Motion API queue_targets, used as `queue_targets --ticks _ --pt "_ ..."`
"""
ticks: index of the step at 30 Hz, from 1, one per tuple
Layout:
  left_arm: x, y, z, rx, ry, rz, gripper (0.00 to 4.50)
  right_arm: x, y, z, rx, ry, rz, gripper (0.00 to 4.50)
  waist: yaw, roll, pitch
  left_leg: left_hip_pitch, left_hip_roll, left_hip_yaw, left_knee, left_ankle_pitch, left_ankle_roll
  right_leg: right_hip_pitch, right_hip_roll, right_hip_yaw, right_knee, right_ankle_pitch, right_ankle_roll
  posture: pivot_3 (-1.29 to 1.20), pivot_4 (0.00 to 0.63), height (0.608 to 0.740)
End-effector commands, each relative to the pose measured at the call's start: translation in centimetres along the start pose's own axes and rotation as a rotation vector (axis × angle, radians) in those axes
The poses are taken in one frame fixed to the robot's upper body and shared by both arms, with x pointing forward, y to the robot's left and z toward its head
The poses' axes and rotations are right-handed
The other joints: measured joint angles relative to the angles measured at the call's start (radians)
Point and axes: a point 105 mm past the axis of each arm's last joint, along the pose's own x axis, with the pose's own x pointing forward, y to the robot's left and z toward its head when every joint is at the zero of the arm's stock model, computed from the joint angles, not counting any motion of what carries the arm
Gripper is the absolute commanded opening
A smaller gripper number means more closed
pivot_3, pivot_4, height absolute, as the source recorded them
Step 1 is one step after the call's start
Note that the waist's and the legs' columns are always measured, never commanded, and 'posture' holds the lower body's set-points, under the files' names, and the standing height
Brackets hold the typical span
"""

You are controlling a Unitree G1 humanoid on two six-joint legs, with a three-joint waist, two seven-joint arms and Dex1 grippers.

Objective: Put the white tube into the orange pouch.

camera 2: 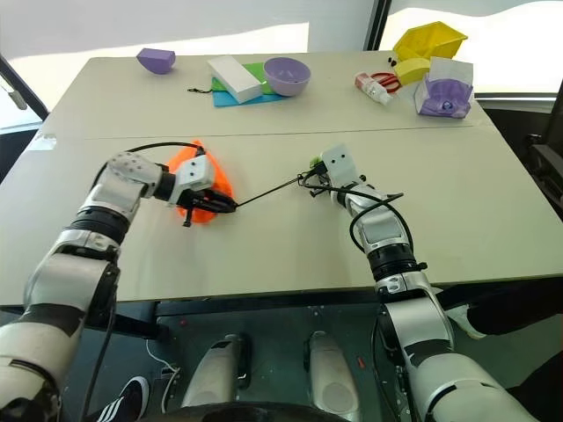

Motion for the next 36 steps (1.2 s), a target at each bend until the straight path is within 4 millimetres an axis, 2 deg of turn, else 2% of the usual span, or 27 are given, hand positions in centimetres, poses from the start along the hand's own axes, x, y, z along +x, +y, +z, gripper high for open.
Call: queue_targets --ticks 1,5,8,11,13,14,17,20,21,23,25,28,32,36 --pt "-2.8 -0.6 0.3 0.015 -0.025 0.008 0.17 -1.3 -5.7 0.9 -0.034 -0.022 -0.199 0.0 0.002 0.0 0.0 0.0 0.0 0.0 0.0 0.0 0.0 0.0 0.0 0.0 0.0 0.0 0.0 0.0 0.15 0.74" --pt "-4.2 -1.4 -0.8 -0.052 -0.03 0.048 0.17 -1.6 -7.2 0.3 -0.061 -0.003 -0.249 0.0 0.001 0.0 0.0 0.0 0.0 0.001 0.0 0.0 0.0 0.0 -0.001 0.0 -0.001 0.0 0.0 0.0 0.15 0.74" --pt "-3.8 -1.6 -0.8 -0.125 -0.067 0.077 0.17 -1.7 -7.7 0.1 -0.094 0.008 -0.274 0.0 0.002 0.0 0.0 0.0 0.0 0.001 0.0 0.0 0.0 0.0 -0.001 0.0 -0.001 0.0 0.0 0.0 0.15 0.74" --pt "-2.5 -2.1 -0.6 -0.229 -0.131 0.082 0.17 -1.0 -5.2 0.2 -0.062 -0.017 -0.137 0.0 0.001 0.001 0.0 0.0 0.0 0.001 0.0 0.0 0.0 0.0 -0.001 0.0 -0.001 0.0 0.0 0.0 0.15 0.74" --pt "-2.1 -2.4 0.1 -0.236 -0.18 0.078 1.17 -0.9 -4.2 0.4 -0.018 -0.038 -0.099 0.9 0.001 0.001 0.0 0.0 0.0 0.001 0.0 0.0 0.0 0.0 -0.001 0.0 -0.001 0.0 0.0 0.0 0.15 0.74" --pt "-2.1 -2.3 0.4 -0.254 -0.213 0.105 1.61 -1.0 -2.9 0.6 -0.013 -0.057 -0.039 1.32 0.003 0.001 0.0 0.0 0.0 0.001 0.0 0.0 0.0 0.0 -0.001 0.0 -0.001 0.0 0.0 0.0 0.15 0.74" --pt "-3.0 -1.6 1.8 -0.281 -0.328 0.207 3.05 -2.3 -0.2 1.5 -0.035 -0.137 0.13 2.8 0.003 0.001 0.0 0.0 0.0 0.0 0.0 0.0 0.0 0.0 -0.001 0.0 -0.001 0.0 0.0 0.0 0.15 0.74" --pt "-4.6 0.0 1.9 -0.265 -0.367 0.395 3.12 -4.2 -0.3 1.7 -0.09 -0.178 0.193 4.46 0.003 0.001 0.001 0.0 0.0 0.0 0.0 0.0 0.0 0.0 -0.001 0.0 0.0 0.0 0.0 0.0 0.15 0.74" --pt "-4.9 0.5 1.9 -0.256 -0.366 0.449 3.12 -4.7 -0.5 1.6 -0.112 -0.179 0.195 4.46 0.003 0.001 0.001 0.0 0.0 0.0 0.001 0.0 0.0 0.0 -0.001 0.0 0.0 0.0 0.0 0.0 0.15 0.74" --pt "-7.0 1.6 1.8 -0.252 -0.413 0.613 3.12 -6.2 -0.8 1.7 -0.2 -0.205 0.216 4.46 0.004 0.001 0.001 0.0 0.0 0.0 0.003 0.0 0.0 0.001 -0.001 0.0 0.0 -0.001 -0.001 0.0 0.15 0.74" --pt "-8.6 1.9 1.3 -0.231 -0.425 0.734 3.12 -7.8 -0.8 2.5 -0.197 -0.256 0.26 4.46 0.002 0.001 0.0 0.0 0.0 0.001 0.005 0.0 0.0 0.002 -0.001 0.0 0.0 -0.002 -0.003 0.0 0.15 0.74" --pt "-9.6 0.8 -0.5 -0.298 -0.394 0.789 3.12 -10.0 0.0 3.1 -0.203 -0.314 0.353 4.46 0.0 0.001 0.0 0.001 0.0 0.002 0.004 0.0 0.0 0.002 -0.002 0.001 0.0 -0.002 -0.003 0.0 0.15 0.74" --pt "-11.9 -0.9 -2.9 -0.358 -0.358 0.966 3.12 -12.3 1.8 0.6 -0.204 -0.265 0.488 4.46 0.006 0.0 0.0 0.001 0.001 0.002 0.003 0.0 0.0 0.002 -0.001 0.001 0.0 -0.002 -0.004 0.0 0.15 0.74" --pt "-13.1 -3.2 -5.6 -0.481 -0.313 1.054 3.12 -13.4 2.3 -0.8 -0.165 -0.235 0.512 4.46 0.009 0.0 0.0 0.001 0.001 0.003 0.005 0.0 -0.001 0.002 -0.003 0.001 -0.001 -0.001 -0.005 0.0 0.15 0.74"
